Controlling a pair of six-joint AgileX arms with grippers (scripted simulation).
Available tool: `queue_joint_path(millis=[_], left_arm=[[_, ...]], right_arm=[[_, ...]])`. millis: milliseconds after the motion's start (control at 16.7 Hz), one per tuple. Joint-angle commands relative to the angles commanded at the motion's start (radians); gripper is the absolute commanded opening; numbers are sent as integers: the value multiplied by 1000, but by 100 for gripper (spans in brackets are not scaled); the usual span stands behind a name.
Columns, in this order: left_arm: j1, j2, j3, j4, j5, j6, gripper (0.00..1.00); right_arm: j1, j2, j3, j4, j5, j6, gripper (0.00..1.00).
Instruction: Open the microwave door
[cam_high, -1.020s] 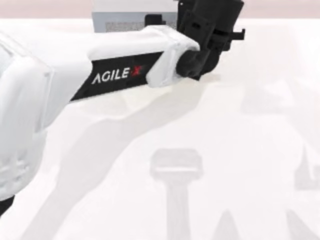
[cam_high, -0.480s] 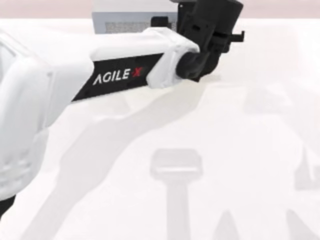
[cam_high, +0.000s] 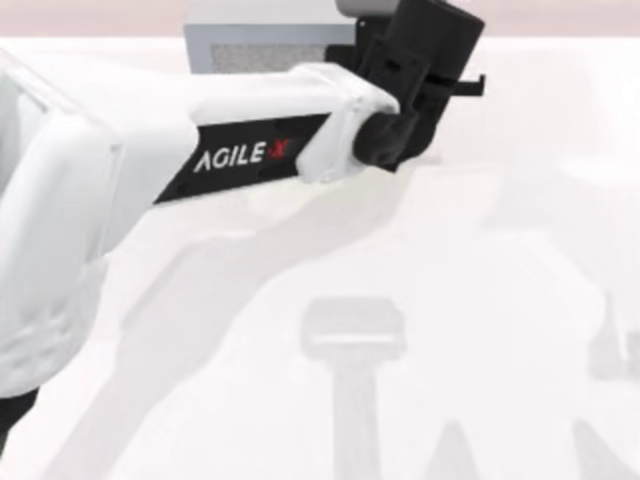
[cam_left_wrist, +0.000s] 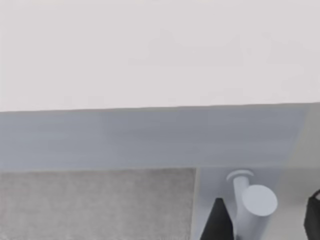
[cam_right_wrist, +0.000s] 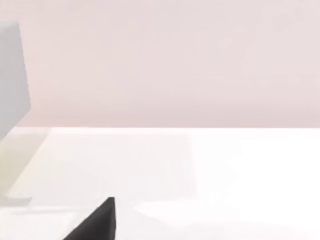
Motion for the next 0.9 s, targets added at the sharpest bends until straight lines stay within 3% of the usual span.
queue_joint_path(millis=[300, 360, 540, 900], left_arm=[[0, 0, 0, 0, 0, 0, 0], [-55, -19, -51, -11, -1, 2, 0], [-54, -1, -17, -45, 7, -6, 0], [-35, 130, 301, -388, 85, -81, 0]], right_arm=[[0, 0, 0, 0, 0, 0, 100], [0, 0, 0, 0, 0, 0, 100], [0, 0, 0, 0, 0, 0, 100], [0, 0, 0, 0, 0, 0, 100]])
